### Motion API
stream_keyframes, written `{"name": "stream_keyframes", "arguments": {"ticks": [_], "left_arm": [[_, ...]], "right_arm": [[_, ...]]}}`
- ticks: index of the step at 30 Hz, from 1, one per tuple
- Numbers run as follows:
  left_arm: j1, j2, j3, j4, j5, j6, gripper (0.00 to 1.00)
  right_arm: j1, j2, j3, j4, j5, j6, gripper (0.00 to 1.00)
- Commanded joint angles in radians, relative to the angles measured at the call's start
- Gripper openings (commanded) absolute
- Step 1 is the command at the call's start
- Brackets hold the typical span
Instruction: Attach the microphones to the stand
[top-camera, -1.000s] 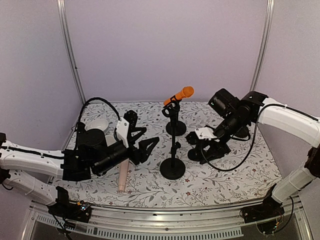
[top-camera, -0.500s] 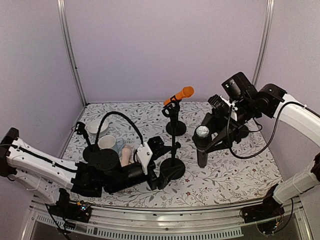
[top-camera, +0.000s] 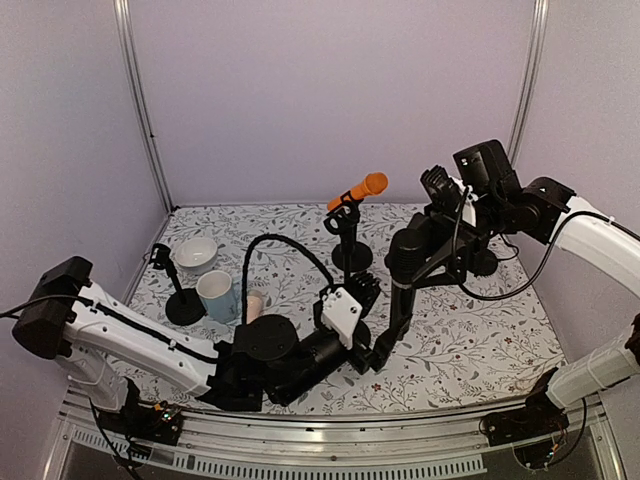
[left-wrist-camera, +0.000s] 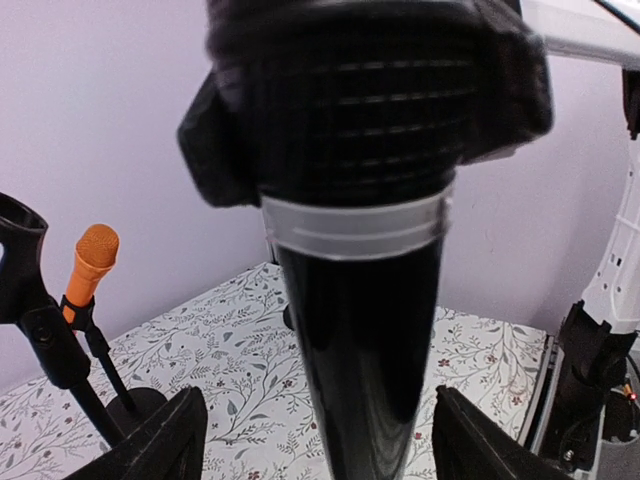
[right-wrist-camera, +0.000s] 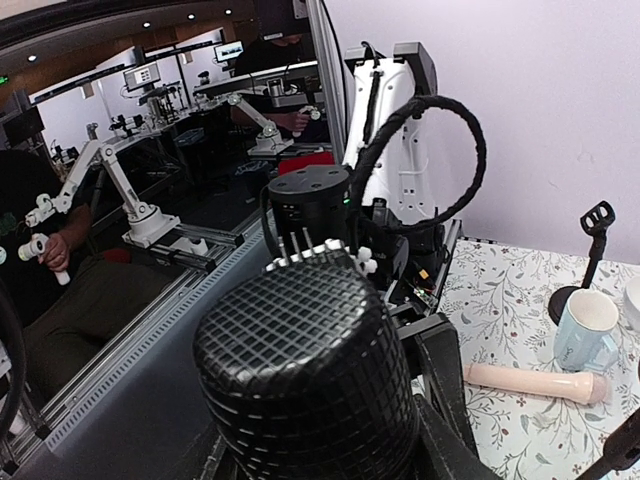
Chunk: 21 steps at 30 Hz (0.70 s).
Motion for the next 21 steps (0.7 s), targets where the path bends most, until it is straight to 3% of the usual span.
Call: {"name": "stream_keyframes", "arguments": {"ticks": [1,12,21], "left_arm": [[-0.015,0.054,0.055,0.118,-0.046,0.055,0.79],[0.007,0.069,0.042,0.194,-0.075,0.009,0.77],[0.069,0.061,0.036,0.154,0.11,-0.143,0.69]], "right_arm": [[-0.006,-0.02,-0.006,0.135,0.049,0.15,0.23],[-0.004,-0.026,-0.016,0.26,0.198,0.399,0.26],[-0.004,-0.048,-0.052,0.309,0.285,0.468,0.25]]}}
